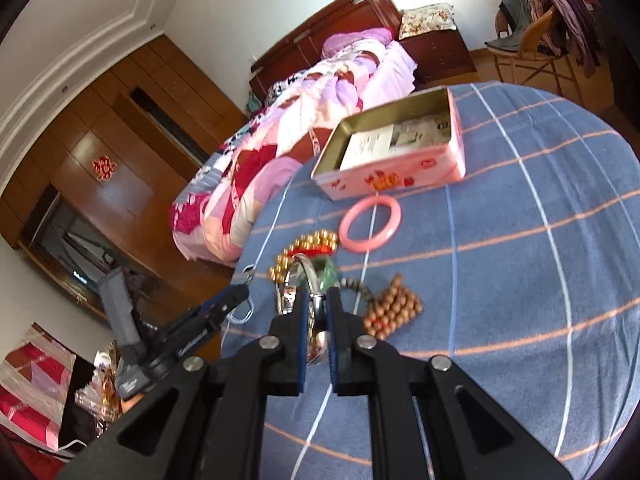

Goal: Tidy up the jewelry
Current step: 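Carry the watch and bangle with both grippers and lower them into the pink tin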

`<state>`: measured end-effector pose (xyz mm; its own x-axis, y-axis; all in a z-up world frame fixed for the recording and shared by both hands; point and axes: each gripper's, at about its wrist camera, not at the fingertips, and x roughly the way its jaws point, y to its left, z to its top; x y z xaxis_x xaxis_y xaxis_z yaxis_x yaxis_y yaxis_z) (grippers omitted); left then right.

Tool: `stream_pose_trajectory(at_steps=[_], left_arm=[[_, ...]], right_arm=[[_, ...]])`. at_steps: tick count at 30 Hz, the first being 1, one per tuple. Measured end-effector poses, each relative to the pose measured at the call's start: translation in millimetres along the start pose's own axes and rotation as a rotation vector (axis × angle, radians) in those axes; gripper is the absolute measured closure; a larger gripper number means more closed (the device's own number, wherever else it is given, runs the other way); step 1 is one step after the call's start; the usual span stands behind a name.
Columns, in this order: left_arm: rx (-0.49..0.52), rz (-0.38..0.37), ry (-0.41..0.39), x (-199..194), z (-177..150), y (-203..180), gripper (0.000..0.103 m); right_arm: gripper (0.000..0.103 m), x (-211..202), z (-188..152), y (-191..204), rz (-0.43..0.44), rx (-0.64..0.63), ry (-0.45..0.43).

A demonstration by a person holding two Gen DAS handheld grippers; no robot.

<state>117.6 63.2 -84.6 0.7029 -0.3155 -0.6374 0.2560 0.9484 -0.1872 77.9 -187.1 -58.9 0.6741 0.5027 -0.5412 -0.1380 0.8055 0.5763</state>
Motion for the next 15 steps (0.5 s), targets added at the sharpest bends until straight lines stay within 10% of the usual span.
stream_pose_trajectory(at_steps=[15], left_arm=[[0.067,-0.096,-0.128,30.8,78.7,-41.4,0.085]], right_arm=[[0.091,39.9,95.4,-38.6,-0.097,0.105,-0.172]])
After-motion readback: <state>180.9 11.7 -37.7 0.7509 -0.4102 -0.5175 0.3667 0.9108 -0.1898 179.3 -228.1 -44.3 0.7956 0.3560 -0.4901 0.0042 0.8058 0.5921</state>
